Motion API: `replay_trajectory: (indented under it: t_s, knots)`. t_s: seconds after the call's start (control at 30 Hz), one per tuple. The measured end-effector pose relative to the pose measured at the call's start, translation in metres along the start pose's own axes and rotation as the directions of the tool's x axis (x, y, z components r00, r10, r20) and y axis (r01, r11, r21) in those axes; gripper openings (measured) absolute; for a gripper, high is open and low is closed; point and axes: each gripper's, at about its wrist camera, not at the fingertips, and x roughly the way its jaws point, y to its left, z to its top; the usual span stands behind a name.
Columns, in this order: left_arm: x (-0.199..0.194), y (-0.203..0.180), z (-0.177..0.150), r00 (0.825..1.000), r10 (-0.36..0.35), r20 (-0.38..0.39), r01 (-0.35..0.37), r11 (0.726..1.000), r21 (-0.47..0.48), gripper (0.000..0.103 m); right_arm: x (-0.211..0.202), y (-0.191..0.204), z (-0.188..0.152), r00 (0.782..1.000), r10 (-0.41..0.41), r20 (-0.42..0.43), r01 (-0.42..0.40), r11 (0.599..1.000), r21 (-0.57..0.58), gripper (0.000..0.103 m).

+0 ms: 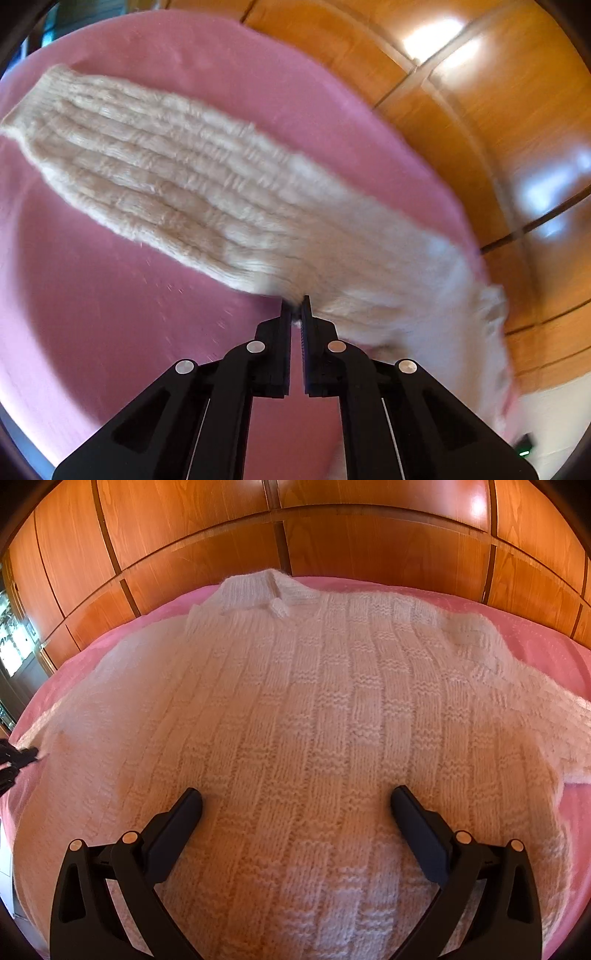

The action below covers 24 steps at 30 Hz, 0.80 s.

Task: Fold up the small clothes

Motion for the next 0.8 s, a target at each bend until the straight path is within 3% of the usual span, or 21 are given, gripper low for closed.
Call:
replay_trajectory:
  t_s: [0.07, 0.13, 0.17, 0.27, 0.33, 0.43, 0.53, 0.63, 0.73, 0.8]
  knots:
    - [0.005, -0.002, 0.001, 1.0, 0.004, -0.002, -0.004, 1.0, 0.007, 0.005, -0.001, -0.001, -0.001, 1.0, 0.003, 0.002, -0.003, 1.0, 0.002, 0.101]
    - [-0.006, -0.014, -0.006, 0.997, 0.063, 0.039, -0.065, 0.996, 0.06, 0.022, -0.002, -0.001, -0.001, 1.0, 0.005, 0.004, -0.005, 1.0, 0.004, 0.101]
    - [-0.012, -0.018, -0.01, 0.995, 0.076, 0.058, -0.08, 0.994, 0.069, 0.025, -0.002, -0.001, -0.001, 1.0, 0.005, 0.004, -0.005, 1.0, 0.005, 0.101]
    - [-0.042, -0.039, -0.042, 0.993, 0.012, 0.113, -0.035, 0.979, 0.2, 0.028, -0.003, -0.001, -0.001, 1.0, 0.005, 0.004, -0.005, 1.0, 0.005, 0.101]
    - [-0.055, -0.061, -0.074, 0.993, -0.024, 0.116, -0.017, 0.939, 0.342, 0.027, -0.003, -0.001, -0.001, 1.0, 0.004, 0.003, -0.004, 1.0, 0.004, 0.101]
    - [-0.062, -0.08, -0.113, 0.993, -0.112, 0.045, 0.079, 0.885, 0.459, 0.027, -0.008, -0.002, -0.003, 1.0, 0.019, 0.005, -0.019, 1.0, 0.009, 0.101]
    - [-0.05, -0.085, -0.156, 0.995, -0.081, -0.05, 0.095, 0.835, 0.541, 0.027, -0.021, -0.008, -0.01, 1.0, 0.031, 0.007, -0.031, 0.999, 0.009, 0.101]
    - [-0.047, -0.073, -0.167, 0.998, -0.067, -0.017, 0.065, 0.825, 0.562, 0.027, -0.043, -0.011, -0.031, 1.0, -0.008, 0.017, 0.009, 0.998, -0.066, 0.101]
    - [-0.055, -0.065, -0.165, 0.996, -0.08, -0.036, 0.087, 0.853, 0.514, 0.027, -0.071, -0.027, -0.061, 0.999, -0.044, 0.025, 0.046, 0.993, -0.107, 0.101]
    - [-0.056, -0.068, -0.164, 0.997, -0.072, -0.034, 0.079, 0.857, 0.51, 0.027, -0.084, -0.04, -0.078, 0.998, -0.061, 0.007, 0.062, 0.992, -0.106, 0.101]
